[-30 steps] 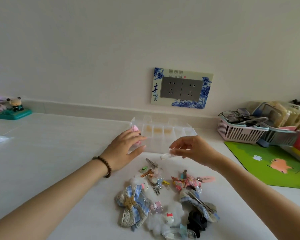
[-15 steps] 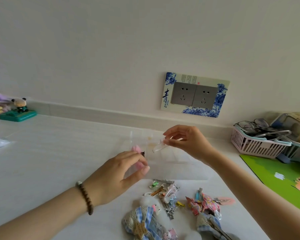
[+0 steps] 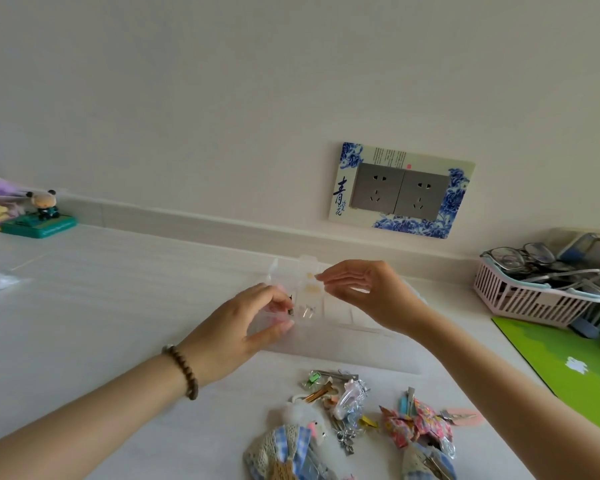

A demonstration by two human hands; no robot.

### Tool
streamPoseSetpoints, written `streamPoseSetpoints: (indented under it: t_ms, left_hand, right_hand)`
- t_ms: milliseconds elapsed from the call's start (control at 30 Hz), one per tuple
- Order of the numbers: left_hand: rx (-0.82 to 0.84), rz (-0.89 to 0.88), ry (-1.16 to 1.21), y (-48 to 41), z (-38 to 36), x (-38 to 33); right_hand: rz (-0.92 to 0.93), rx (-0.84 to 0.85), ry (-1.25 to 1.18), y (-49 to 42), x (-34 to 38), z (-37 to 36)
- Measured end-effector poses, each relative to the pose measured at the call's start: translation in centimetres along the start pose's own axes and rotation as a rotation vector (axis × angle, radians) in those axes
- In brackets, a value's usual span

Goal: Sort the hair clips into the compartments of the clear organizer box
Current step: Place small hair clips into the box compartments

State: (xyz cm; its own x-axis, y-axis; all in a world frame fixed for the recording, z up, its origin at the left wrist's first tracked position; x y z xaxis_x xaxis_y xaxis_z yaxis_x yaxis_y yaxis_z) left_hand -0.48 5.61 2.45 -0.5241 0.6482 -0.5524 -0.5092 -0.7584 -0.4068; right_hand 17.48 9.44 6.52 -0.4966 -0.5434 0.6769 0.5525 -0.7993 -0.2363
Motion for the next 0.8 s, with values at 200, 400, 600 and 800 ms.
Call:
streamPoseSetpoints:
  t_ms: [200,400,600,800]
  left_hand:
    - [-0.122,0.029,-0.048,-0.4,-0.2,0.3]
    - [-0.117,0.177,0.296,-1.8,-1.6,2.4]
    - [-0.153,0.19,0.286,-1.3,-2.0,2.9]
    - [-0.192,0.18,0.32,-1.1,-2.0,2.7]
  right_hand:
    - [-0.087,0.256,-0.071,5.8,1.4,-1.2]
    - [-0.107,0.329,0.177,8.4,-0.7,-3.1]
    - [-0.107,0.262,0.122,8.7,-1.2,-3.5]
    - [-0.135,0.206,-0.014,9.0,-1.8,-3.0]
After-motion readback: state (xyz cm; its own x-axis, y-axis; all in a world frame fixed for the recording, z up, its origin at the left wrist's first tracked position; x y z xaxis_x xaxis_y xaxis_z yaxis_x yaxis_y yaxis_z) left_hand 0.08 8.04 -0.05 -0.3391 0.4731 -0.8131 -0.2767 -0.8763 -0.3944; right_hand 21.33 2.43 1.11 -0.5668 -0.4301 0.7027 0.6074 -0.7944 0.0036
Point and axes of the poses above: each hand's wrist, its own y-axis away from the middle knuckle, its own z-axis out of the back of the hand, x = y × z, the point moved 6 cm from there along -y, towards the middle knuckle, and after that the axes turned 9 degrees about x, right-handed, at the moved point
